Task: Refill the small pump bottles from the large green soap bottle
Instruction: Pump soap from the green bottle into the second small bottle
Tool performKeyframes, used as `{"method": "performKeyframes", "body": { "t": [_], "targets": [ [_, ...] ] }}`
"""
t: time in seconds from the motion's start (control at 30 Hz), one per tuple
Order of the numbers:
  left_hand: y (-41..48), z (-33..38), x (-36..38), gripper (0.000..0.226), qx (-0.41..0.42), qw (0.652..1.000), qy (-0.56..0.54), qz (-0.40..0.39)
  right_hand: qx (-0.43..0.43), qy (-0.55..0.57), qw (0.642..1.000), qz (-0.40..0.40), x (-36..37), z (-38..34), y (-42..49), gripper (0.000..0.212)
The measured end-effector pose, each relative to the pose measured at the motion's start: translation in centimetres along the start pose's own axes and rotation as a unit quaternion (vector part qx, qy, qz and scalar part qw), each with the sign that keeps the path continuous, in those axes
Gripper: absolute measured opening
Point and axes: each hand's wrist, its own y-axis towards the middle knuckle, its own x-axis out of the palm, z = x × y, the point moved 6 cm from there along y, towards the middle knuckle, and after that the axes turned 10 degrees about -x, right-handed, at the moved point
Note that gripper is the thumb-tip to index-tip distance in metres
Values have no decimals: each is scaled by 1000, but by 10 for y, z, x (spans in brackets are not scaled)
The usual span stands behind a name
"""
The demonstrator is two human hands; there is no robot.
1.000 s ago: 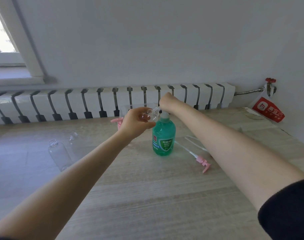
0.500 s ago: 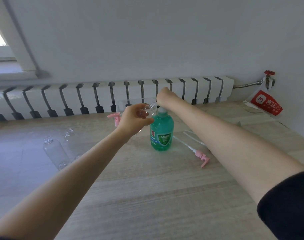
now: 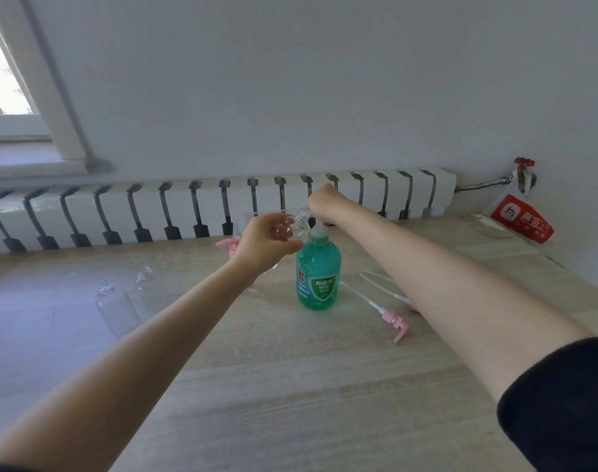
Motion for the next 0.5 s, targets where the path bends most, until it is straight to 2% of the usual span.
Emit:
{"method": "performKeyframes", "body": {
  "t": [0.07, 0.13, 0.2, 0.3, 0.5],
  "targets": [
    [0, 0, 0, 47, -1, 1000, 3, 1, 11, 9, 1000, 2, -1, 0, -1, 11],
    [0, 0, 0, 47, 1, 1000, 7, 0, 12, -5, 1000, -21, 3, 0, -3, 20],
    [-2, 0, 0, 49, 2, 1000, 10, 2, 20, 2, 1000, -20, 5, 2, -3, 12],
    [-3, -3, 2, 52, -3, 1000, 12, 4, 27, 20, 999, -10, 7, 3, -5, 42],
    [-4, -7, 5, 54, -8, 1000, 11, 3, 15, 13, 1000, -7, 11, 5, -8, 45]
  ]
}}
